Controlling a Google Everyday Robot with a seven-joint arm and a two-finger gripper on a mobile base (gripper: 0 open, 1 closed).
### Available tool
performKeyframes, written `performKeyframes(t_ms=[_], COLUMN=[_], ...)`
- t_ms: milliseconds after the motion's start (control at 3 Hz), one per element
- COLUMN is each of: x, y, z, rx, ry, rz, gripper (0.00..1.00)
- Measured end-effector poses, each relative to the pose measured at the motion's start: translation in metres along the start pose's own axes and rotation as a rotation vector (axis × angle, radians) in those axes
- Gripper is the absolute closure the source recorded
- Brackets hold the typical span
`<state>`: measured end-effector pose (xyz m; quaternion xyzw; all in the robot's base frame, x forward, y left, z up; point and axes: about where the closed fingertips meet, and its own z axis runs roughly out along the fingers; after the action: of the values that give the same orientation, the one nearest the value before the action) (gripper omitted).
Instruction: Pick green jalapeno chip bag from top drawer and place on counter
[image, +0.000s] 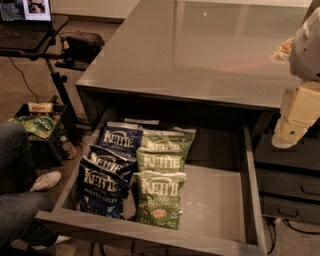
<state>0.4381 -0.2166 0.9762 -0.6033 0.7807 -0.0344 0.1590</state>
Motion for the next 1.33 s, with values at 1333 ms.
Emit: performKeyframes(t_ms=[1333], x=[-0.023], y=[0.088], z=[0.081], rx=[-0.08], ry=[0.086], rz=[-0.074], gripper=[0.0])
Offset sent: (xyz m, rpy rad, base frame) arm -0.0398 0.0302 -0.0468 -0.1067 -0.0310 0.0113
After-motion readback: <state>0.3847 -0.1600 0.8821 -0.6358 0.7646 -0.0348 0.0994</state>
